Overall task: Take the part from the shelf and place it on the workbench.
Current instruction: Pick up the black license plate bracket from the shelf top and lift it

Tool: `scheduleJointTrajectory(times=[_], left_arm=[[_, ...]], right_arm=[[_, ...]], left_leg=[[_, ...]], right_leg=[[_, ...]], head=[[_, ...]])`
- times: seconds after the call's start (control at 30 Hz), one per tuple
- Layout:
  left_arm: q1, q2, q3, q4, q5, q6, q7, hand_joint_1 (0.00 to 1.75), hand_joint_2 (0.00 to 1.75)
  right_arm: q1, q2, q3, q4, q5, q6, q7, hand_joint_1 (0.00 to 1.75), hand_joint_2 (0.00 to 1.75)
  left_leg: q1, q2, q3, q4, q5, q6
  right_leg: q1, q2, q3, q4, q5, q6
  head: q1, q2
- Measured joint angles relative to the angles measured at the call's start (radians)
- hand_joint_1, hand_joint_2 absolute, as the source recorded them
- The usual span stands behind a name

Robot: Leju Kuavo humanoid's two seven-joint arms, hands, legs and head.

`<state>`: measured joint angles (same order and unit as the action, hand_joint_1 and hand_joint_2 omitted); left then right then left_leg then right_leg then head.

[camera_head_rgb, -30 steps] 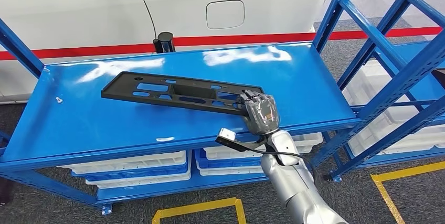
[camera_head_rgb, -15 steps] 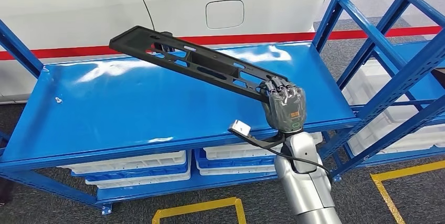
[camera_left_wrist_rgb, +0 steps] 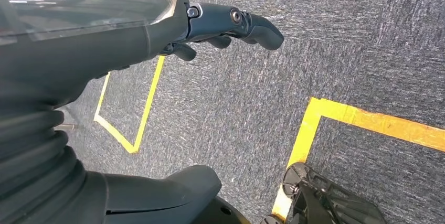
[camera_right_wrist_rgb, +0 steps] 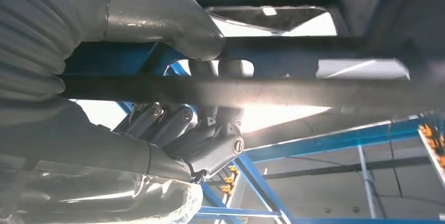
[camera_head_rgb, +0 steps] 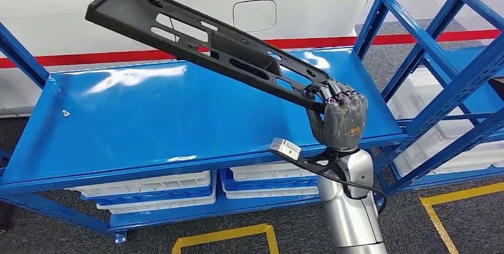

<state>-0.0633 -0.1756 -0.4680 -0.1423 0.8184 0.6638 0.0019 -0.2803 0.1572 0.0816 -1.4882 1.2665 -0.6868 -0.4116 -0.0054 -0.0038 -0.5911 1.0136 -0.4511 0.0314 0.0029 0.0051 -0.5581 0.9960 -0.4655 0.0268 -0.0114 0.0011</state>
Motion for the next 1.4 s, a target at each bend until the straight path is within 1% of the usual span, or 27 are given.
scheduleJointTrajectory(times=[0.07,0.1,0.13,0.23,0.3,0.37,0.43,0.53,0.73,0.87,0.9,0.97,1.0,1.03,1.1,1.13,1.17,1.2,1.23,1.27,1.3,1.33,1.37,1.4], left_arm=[[0.0,0.0,0.0,0.0,0.001,0.0,0.0,0.0,1.75],[0.0,0.0,0.0,0.0,0.003,0.0,0.0,0.0,1.75],[0.0,0.0,0.0,0.0,0.005,0.0,0.0,0.0,1.75],[0.0,0.0,0.002,0.002,0.016,0.0,-0.012,0.0,1.75],[0.0,0.0,0.004,0.004,0.02,0.0,-0.023,0.0,1.75],[0.0,0.0,0.006,0.005,0.022,0.0,-0.027,0.0,1.75],[0.001,0.0,0.009,0.004,0.022,0.0,-0.026,0.0,1.75],[0.001,0.0,0.013,0.004,0.023,0.0,-0.023,0.0,1.75],[0.005,0.002,0.03,0.003,0.05,-0.02,-0.008,0.0,1.75],[0.008,0.004,0.04,0.002,0.061,-0.023,-0.007,0.0,1.75],[0.008,0.004,0.044,0.002,0.064,-0.022,-0.008,0.0,1.75],[0.01,0.003,0.049,0.001,0.069,-0.02,-0.012,0.0,1.75],[0.01,0.002,0.05,0.001,0.071,-0.02,-0.013,0.0,1.75],[0.01,0.002,0.051,0.001,0.073,-0.019,-0.014,0.0,1.75],[0.011,0.002,0.054,0.001,0.074,-0.019,-0.014,0.0,1.75],[0.011,0.002,0.056,0.001,0.075,-0.019,-0.014,0.0,1.75],[0.012,0.002,0.058,0.001,0.075,-0.019,-0.014,0.0,1.75],[0.012,0.001,0.06,0.001,0.076,-0.019,-0.014,0.0,1.75],[0.012,0.001,0.061,0.001,0.075,-0.018,-0.016,0.0,1.75],[0.012,0.002,0.061,0.001,0.073,-0.014,-0.021,0.0,1.75],[0.011,0.002,0.062,0.001,0.07,-0.01,-0.03,0.0,1.75],[0.011,0.002,0.062,0.001,0.067,-0.005,-0.043,0.0,1.75],[0.011,0.002,0.062,0.002,0.064,-0.002,-0.058,0.0,1.75],[0.011,0.001,0.062,0.002,0.062,0.0,-0.071,0.0,1.75]], right_arm=[[0.009,0.02,-0.019,-0.003,-0.119,0.0,-0.108,1.75,1.75],[0.016,0.029,-0.022,-0.006,-0.215,0.001,-0.156,1.75,1.75],[0.025,0.032,-0.014,-0.01,-0.321,0.004,-0.177,1.75,1.75],[0.049,0.009,0.051,-0.049,-0.658,0.041,-0.161,1.75,1.75],[0.072,-0.016,0.101,-0.094,-0.826,0.078,-0.159,1.75,1.75],[0.104,-0.038,0.143,-0.134,-0.933,0.102,-0.179,1.75,1.75],[0.137,-0.055,0.176,-0.169,-1.002,0.111,-0.214,1.75,1.75],[0.175,-0.073,0.211,-0.205,-1.039,0.11,-0.255,1.75,1.75],[0.201,-0.094,0.253,-0.226,-1.048,0.098,-0.26,1.75,1.75],[0.2,-0.1,0.265,-0.221,-1.051,0.092,-0.26,1.75,1.75],[0.2,-0.102,0.269,-0.22,-1.05,0.091,-0.26,1.75,1.75],[0.2,-0.104,0.272,-0.22,-1.05,0.091,-0.26,1.75,1.75],[0.198,-0.105,0.274,-0.22,-1.05,0.091,-0.26,1.75,1.75],[0.197,-0.108,0.275,-0.219,-1.051,0.092,-0.259,1.75,1.75],[0.197,-0.113,0.276,-0.216,-1.052,0.093,-0.259,1.75,1.75],[0.198,-0.116,0.276,-0.213,-1.053,0.093,-0.258,1.75,1.75],[0.2,-0.119,0.276,-0.21,-1.053,0.093,-0.258,1.75,1.75],[0.2,-0.121,0.277,-0.208,-1.053,0.094,-0.258,1.75,1.75],[0.201,-0.123,0.277,-0.207,-1.053,0.094,-0.258,1.75,1.75],[0.2,-0.124,0.277,-0.206,-1.052,0.094,-0.258,1.75,1.75],[0.202,-0.125,0.278,-0.206,-1.052,0.093,-0.258,1.75,1.75],[0.207,-0.126,0.278,-0.207,-1.051,0.093,-0.258,1.75,1.75],[0.213,-0.128,0.278,-0.208,-1.049,0.091,-0.258,1.75,1.75],[0.221,-0.129,0.278,-0.211,-1.046,0.09,-0.258,1.75,1.75]], left_leg=[[0.0,0.0,0.0,0.0,0.0,0.0],[0.0,0.0,0.0,0.0,0.0,0.0],[0.0,-0.001,0.0,0.0,0.0,0.0],[0.0,-0.002,-0.001,0.0,0.0,0.0],[0.0,-0.001,-0.001,0.0,0.0,0.0],[0.0,-0.001,-0.001,0.0,-0.001,0.0],[0.0,-0.001,-0.001,0.0,-0.001,0.0],[0.0,-0.001,-0.001,0.0,-0.001,0.0],[0.001,-0.001,-0.001,0.001,-0.002,0.0],[-0.004,-0.001,-0.001,0.003,-0.006,0.008],[-0.003,-0.001,0.0,0.001,-0.004,0.011],[0.003,0.001,0.006,-0.01,0.005,0.018],[0.007,0.002,0.009,-0.016,0.009,0.021],[0.01,0.003,0.011,-0.021,0.012,0.023],[0.01,0.004,0.009,-0.022,0.012,0.024],[0.011,0.004,0.008,-0.021,0.013,0.023],[0.012,0.004,0.008,-0.021,0.013,0.022],[0.015,0.004,0.008,-0.02,0.013,0.018],[0.018,0.003,0.008,-0.017,0.012,0.013],[0.019,0.002,0.007,-0.012,0.01,0.006],[0.019,0.001,0.005,-0.007,0.007,-0.003],[0.018,-0.001,0.003,-0.003,0.006,-0.012],[0.017,-0.002,0.001,-0.002,0.006,-0.02],[0.018,-0.003,0.0,-0.003,0.008,-0.027]], right_leg=[[0.0,0.0,0.0,0.0,0.0,0.0],[0.0,0.0,0.0,0.0,0.0,0.0],[0.0,-0.001,0.0,0.0,0.0,0.0],[0.0,-0.002,0.0,0.0,0.0,0.0],[0.0,-0.002,0.0,0.0,0.0,0.0],[0.0,-0.002,-0.001,0.0,0.0,0.0],[0.0,-0.002,-0.001,0.0,-0.001,0.0],[0.0,-0.002,-0.001,0.0,-0.001,0.001],[0.0,-0.002,0.0,-0.001,-0.002,0.003],[-0.009,-0.002,0.002,-0.003,0.001,0.008],[-0.009,-0.002,0.002,-0.003,0.001,0.01],[-0.009,-0.002,-0.005,0.009,-0.007,0.015],[-0.009,-0.002,-0.018,0.037,-0.023,0.015],[-0.01,-0.003,-0.04,0.083,-0.046,0.014],[-0.015,-0.003,-0.102,0.218,-0.101,0.013],[-0.019,-0.003,-0.125,0.268,-0.116,0.017],[-0.023,-0.003,-0.132,0.285,-0.116,0.025],[-0.028,-0.003,-0.118,0.26,-0.1,0.037],[-0.035,-0.004,-0.087,0.199,-0.074,0.051],[-0.042,-0.005,-0.051,0.127,-0.051,0.064],[-0.046,-0.002,-0.02,0.069,-0.034,0.068],[-0.047,0.0,-0.001,0.033,-0.025,0.065],[-0.045,0.003,0.005,0.02,-0.024,0.057],[-0.041,0.007,0.004,0.022,-0.021,0.046]], head=[[0.0,0.0],[0.0,0.0],[0.0,0.0],[0.0,0.0],[0.0,0.0],[0.0,0.0],[0.0,0.0],[0.0,0.0],[0.0,0.0],[0.0,0.0],[0.0,0.0],[0.0,0.0],[0.002,0.0],[0.003,0.0],[0.006,0.0],[0.005,0.0],[0.005,0.0],[0.005,0.0],[0.005,0.0],[0.007,0.0],[0.008,0.0],[0.008,0.0],[0.007,0.0],[0.005,0.0]])
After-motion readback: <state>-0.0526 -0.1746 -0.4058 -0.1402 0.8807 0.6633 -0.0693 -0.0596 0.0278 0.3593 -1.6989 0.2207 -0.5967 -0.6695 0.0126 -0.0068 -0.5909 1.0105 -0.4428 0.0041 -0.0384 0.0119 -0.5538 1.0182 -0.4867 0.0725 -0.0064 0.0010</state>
